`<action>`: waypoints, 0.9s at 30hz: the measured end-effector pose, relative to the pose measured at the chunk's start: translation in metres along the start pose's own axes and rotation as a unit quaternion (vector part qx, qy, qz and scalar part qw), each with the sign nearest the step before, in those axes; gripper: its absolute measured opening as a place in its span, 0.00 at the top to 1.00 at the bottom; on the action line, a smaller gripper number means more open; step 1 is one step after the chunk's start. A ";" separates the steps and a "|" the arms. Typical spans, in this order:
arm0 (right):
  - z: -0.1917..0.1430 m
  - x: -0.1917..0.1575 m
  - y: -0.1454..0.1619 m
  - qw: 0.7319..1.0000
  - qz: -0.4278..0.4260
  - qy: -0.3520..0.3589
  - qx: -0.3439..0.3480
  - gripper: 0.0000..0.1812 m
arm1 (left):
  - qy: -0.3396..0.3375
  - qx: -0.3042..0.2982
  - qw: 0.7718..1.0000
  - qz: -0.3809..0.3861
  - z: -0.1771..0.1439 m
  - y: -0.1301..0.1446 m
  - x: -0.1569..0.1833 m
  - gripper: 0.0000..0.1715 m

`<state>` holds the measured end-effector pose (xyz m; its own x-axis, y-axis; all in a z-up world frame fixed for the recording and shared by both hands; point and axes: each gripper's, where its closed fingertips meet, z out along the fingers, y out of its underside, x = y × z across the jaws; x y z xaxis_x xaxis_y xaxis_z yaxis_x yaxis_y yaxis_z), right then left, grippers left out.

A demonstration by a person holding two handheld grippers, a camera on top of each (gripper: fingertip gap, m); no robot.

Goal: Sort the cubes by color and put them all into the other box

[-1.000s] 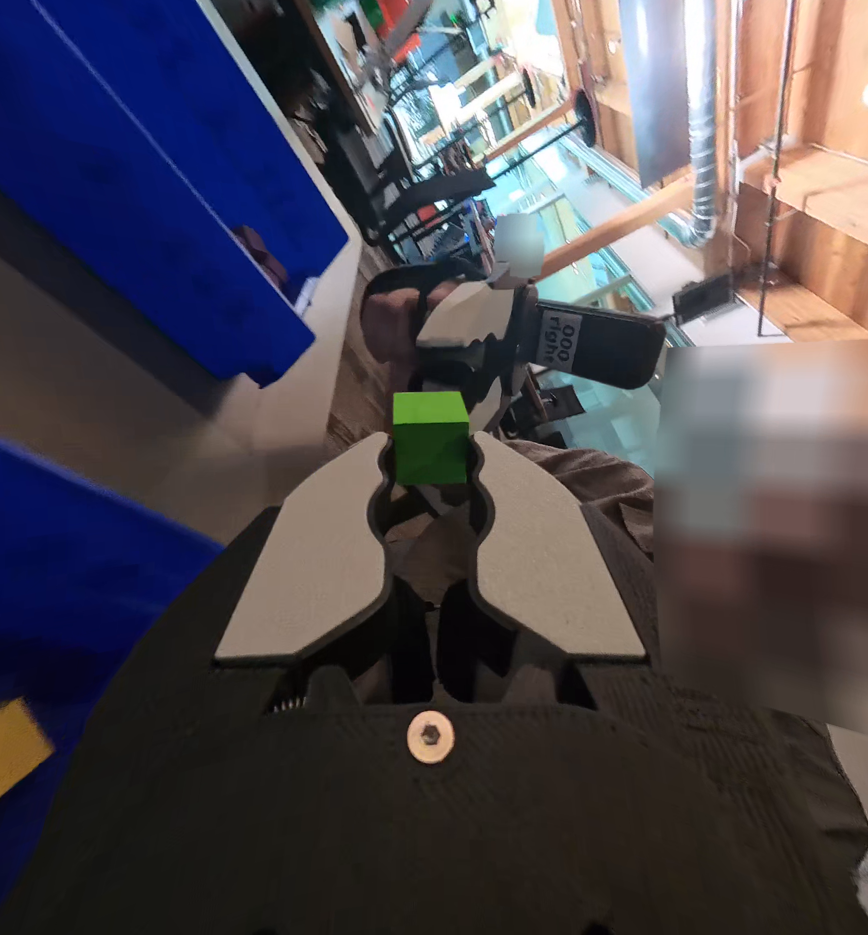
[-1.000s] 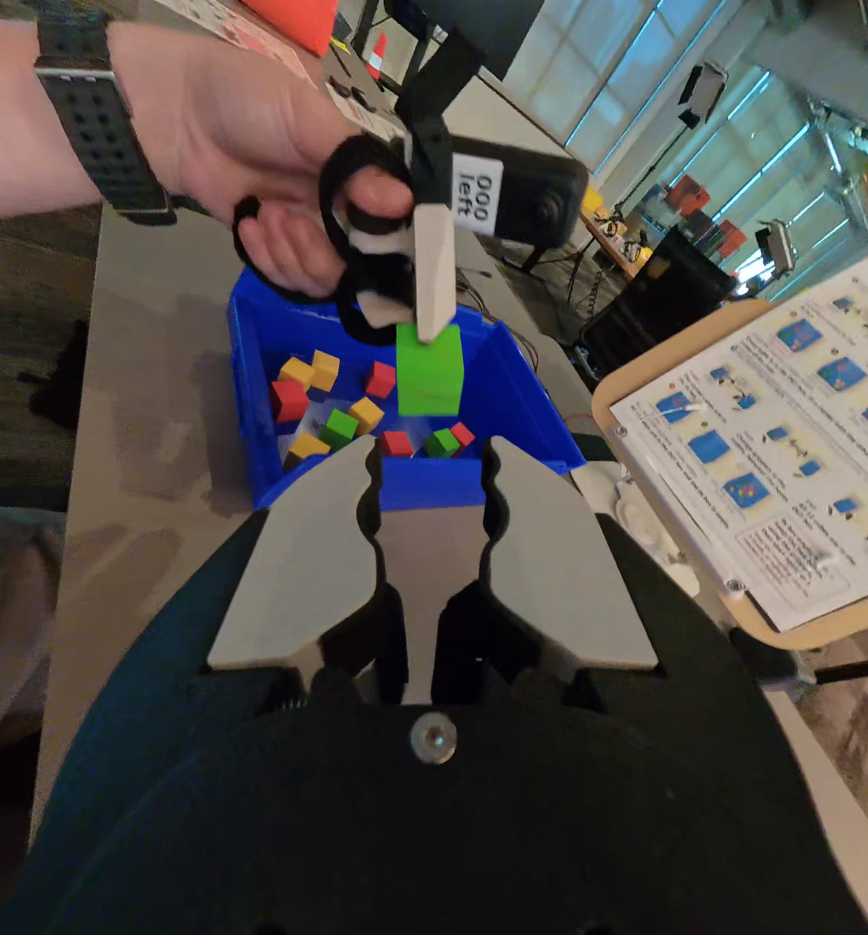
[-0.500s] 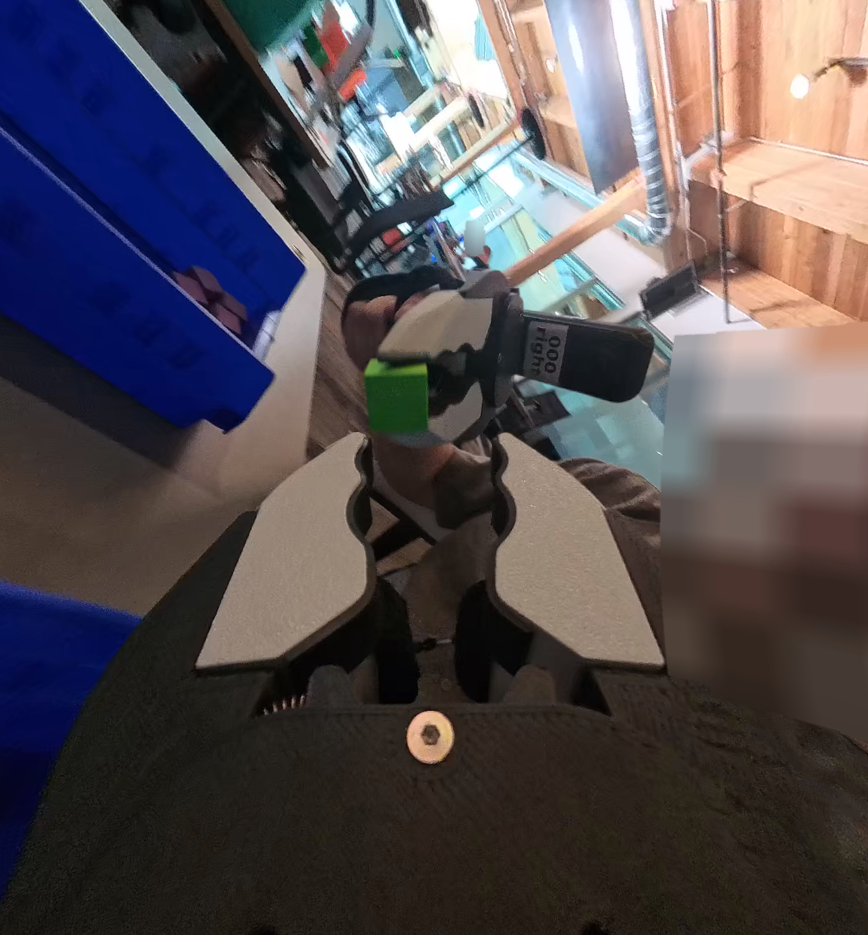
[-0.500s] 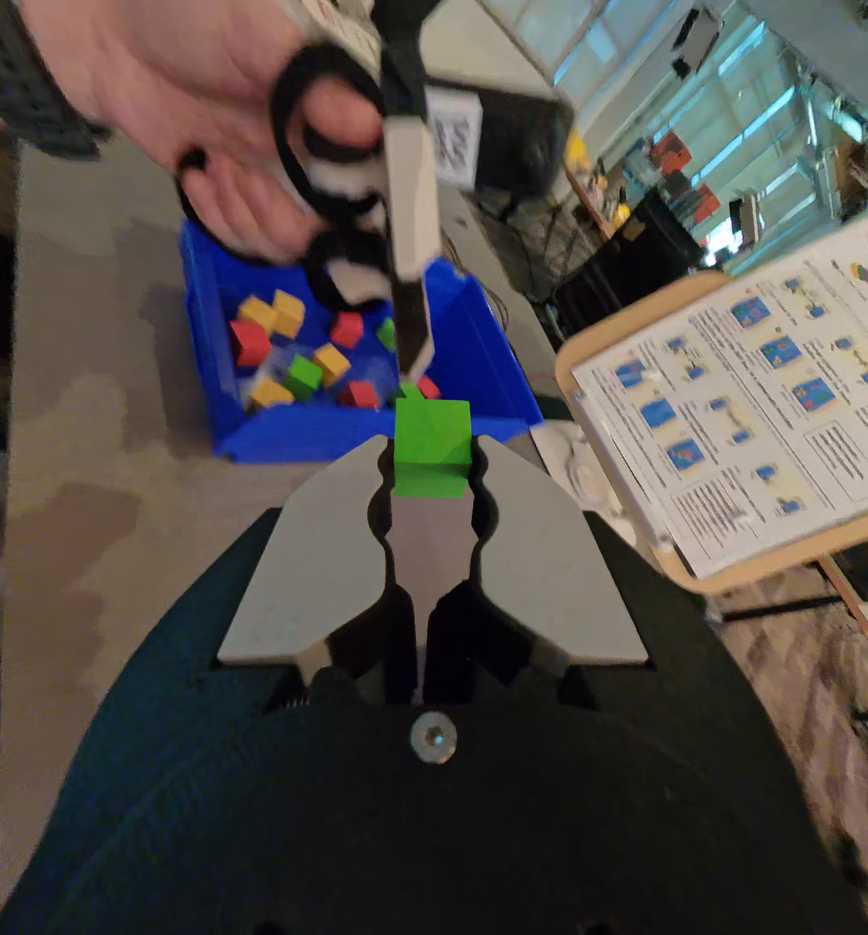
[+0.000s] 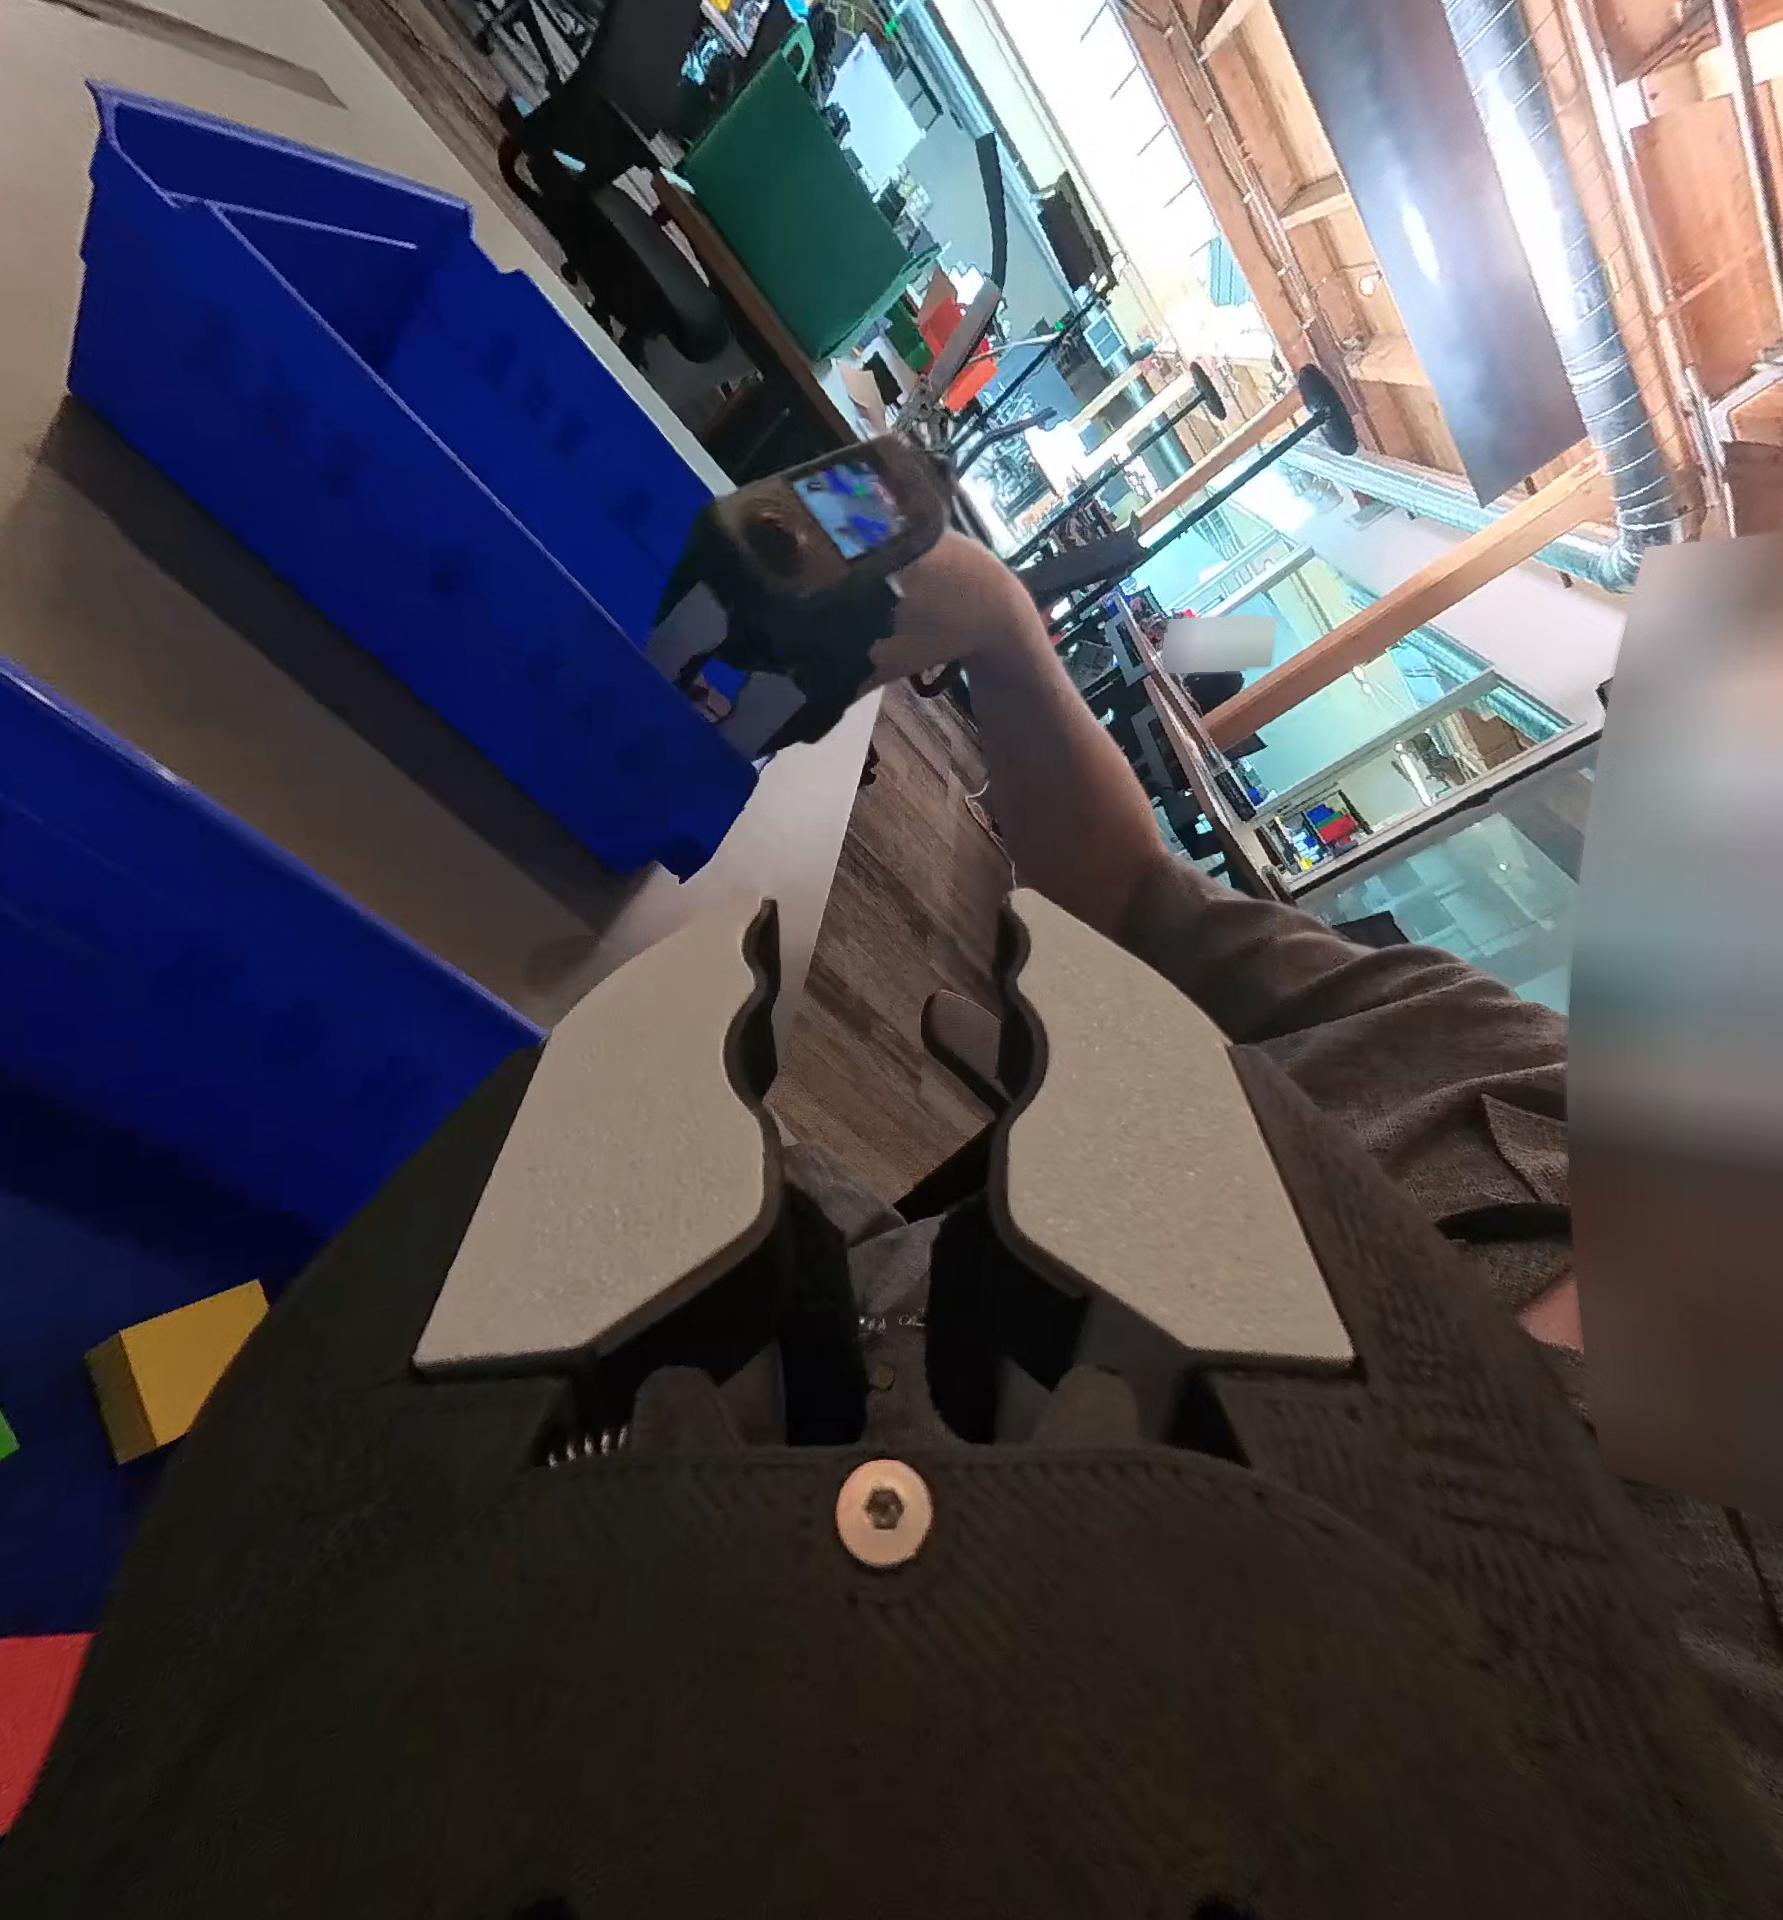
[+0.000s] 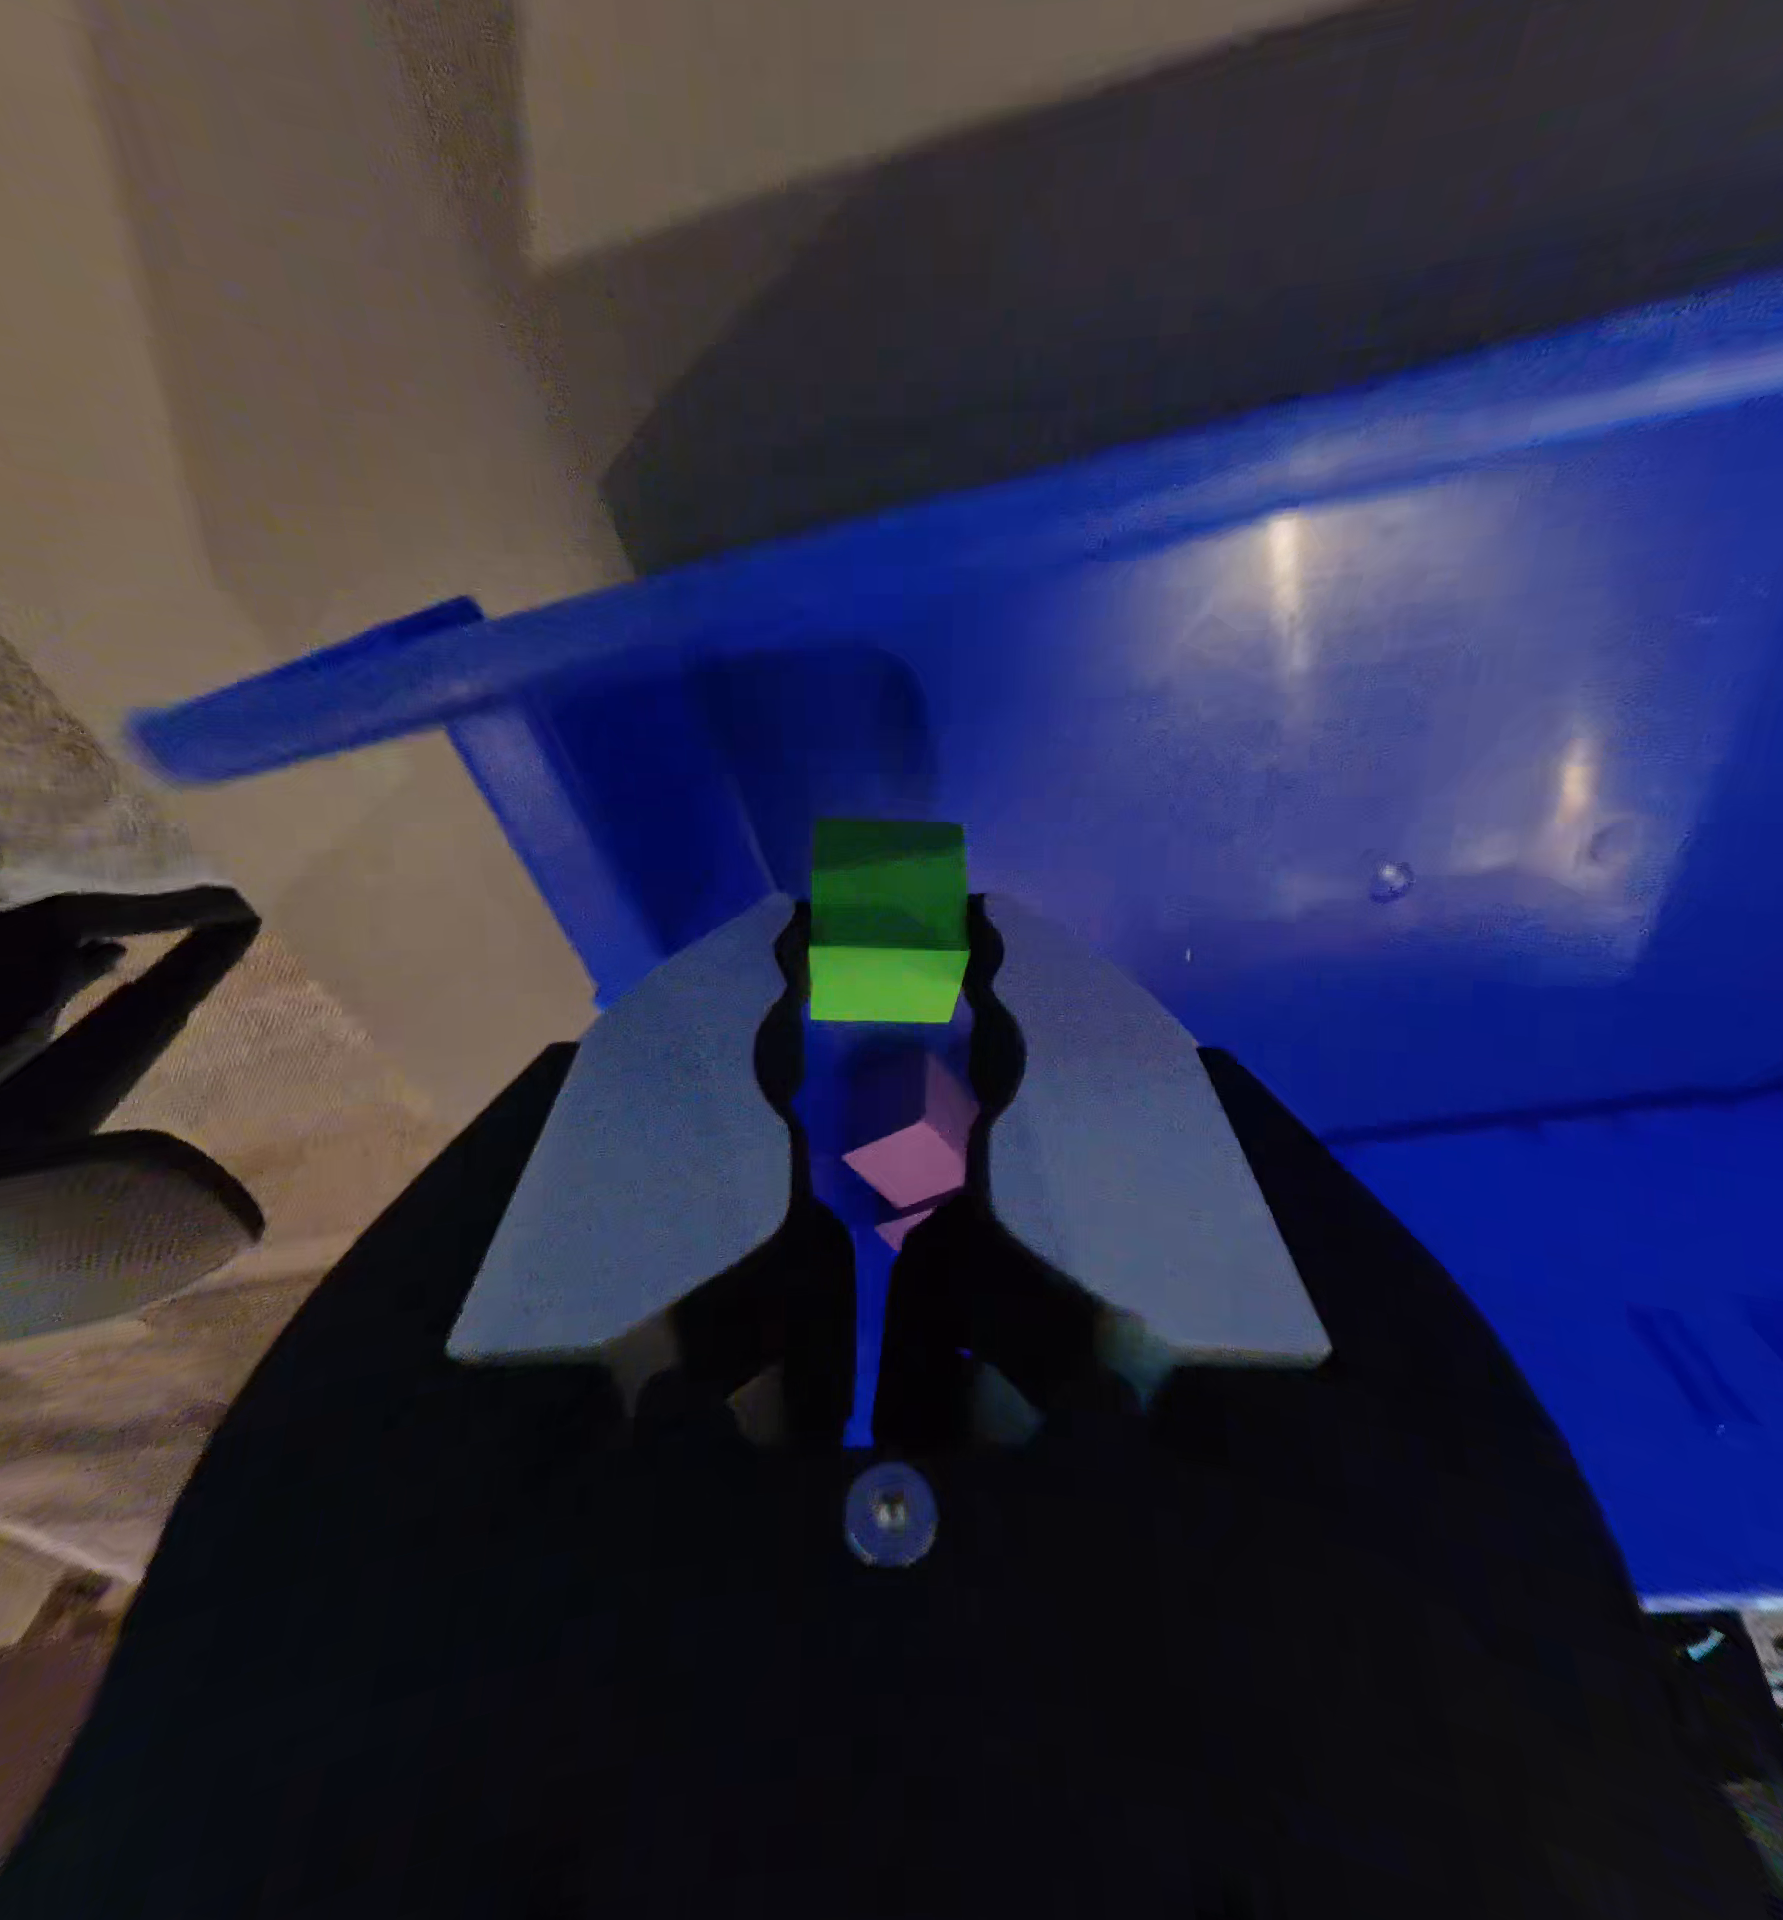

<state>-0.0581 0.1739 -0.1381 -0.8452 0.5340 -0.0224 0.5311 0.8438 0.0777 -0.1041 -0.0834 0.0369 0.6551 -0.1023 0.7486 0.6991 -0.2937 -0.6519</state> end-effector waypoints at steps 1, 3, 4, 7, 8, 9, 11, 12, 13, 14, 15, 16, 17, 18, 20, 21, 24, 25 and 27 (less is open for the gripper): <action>0.004 0.002 -0.002 1.000 -0.004 -0.005 -0.007 0.84 | -0.004 -0.004 1.000 0.001 -0.001 0.001 0.000 0.77; 0.010 0.002 -0.008 1.000 -0.010 -0.024 -0.002 0.84 | -0.009 -0.003 1.000 0.003 -0.005 0.002 0.001 0.77; 0.011 0.002 -0.011 1.000 -0.012 -0.028 0.005 0.84 | -0.012 0.000 1.000 0.003 -0.008 0.002 0.001 0.77; 0.013 0.000 -0.017 0.999 -0.012 -0.042 0.021 0.84 | -0.017 0.011 1.000 0.003 -0.016 -0.001 -0.001 0.77; 0.014 0.000 -0.018 0.999 -0.011 -0.045 0.024 0.84 | -0.017 0.014 1.000 0.003 -0.019 -0.002 -0.001 0.77; 0.014 -0.001 -0.018 0.999 -0.010 -0.046 0.023 0.84 | -0.016 0.017 1.000 0.003 -0.020 -0.003 -0.001 0.77; 0.015 0.000 -0.018 0.999 -0.010 -0.043 0.023 0.84 | -0.015 0.020 1.000 0.003 -0.022 -0.005 -0.002 0.78; 0.014 0.000 -0.018 0.999 -0.010 -0.043 0.026 0.84 | -0.014 0.020 1.000 0.004 -0.022 -0.005 -0.002 0.78; 0.014 -0.001 -0.018 0.999 -0.008 -0.044 0.027 0.84 | -0.014 0.019 1.000 0.005 -0.022 -0.005 -0.001 0.78; 0.014 0.000 -0.018 0.999 -0.007 -0.041 0.026 0.84 | -0.013 0.019 1.000 0.006 -0.022 -0.006 -0.001 0.78; 0.013 0.000 -0.018 0.999 -0.008 -0.041 0.027 0.84 | -0.014 0.019 1.000 0.006 -0.022 -0.006 -0.001 0.78; 0.013 0.000 -0.019 0.999 -0.009 -0.039 0.030 0.84 | -0.015 0.019 1.000 0.007 -0.022 -0.006 -0.002 0.78; 0.012 0.001 -0.020 0.999 -0.011 -0.035 0.032 0.84 | -0.016 0.019 1.000 0.007 -0.022 -0.006 -0.002 0.78; 0.012 0.001 -0.020 0.999 -0.014 -0.034 0.036 0.84 | -0.017 0.019 1.000 0.007 -0.022 -0.006 -0.002 0.78; 0.010 0.002 -0.022 0.998 -0.020 -0.024 0.046 0.84 | -0.019 0.018 1.000 0.008 -0.023 -0.006 -0.002 0.78; 0.010 0.003 -0.023 0.998 -0.024 -0.019 0.054 0.84 | -0.019 0.018 1.000 0.008 -0.023 -0.005 -0.001 0.79; 0.008 0.003 -0.024 0.997 -0.035 -0.011 0.074 0.84 | -0.020 0.022 1.000 0.011 -0.026 -0.006 0.000 0.79; 0.009 0.003 -0.023 0.997 -0.035 -0.011 0.075 0.84 | -0.020 0.022 0.999 0.011 -0.026 -0.006 0.001 0.79; 0.009 0.003 -0.022 0.996 -0.034 -0.010 0.080 0.84 | -0.019 0.022 1.000 0.012 -0.026 -0.006 0.002 0.80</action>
<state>-0.0717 0.1573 -0.1491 -0.8793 0.4746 -0.0414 0.4763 0.8753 -0.0838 -0.1147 -0.1064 0.0452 0.6822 -0.0725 0.7276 0.6937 -0.2502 -0.6754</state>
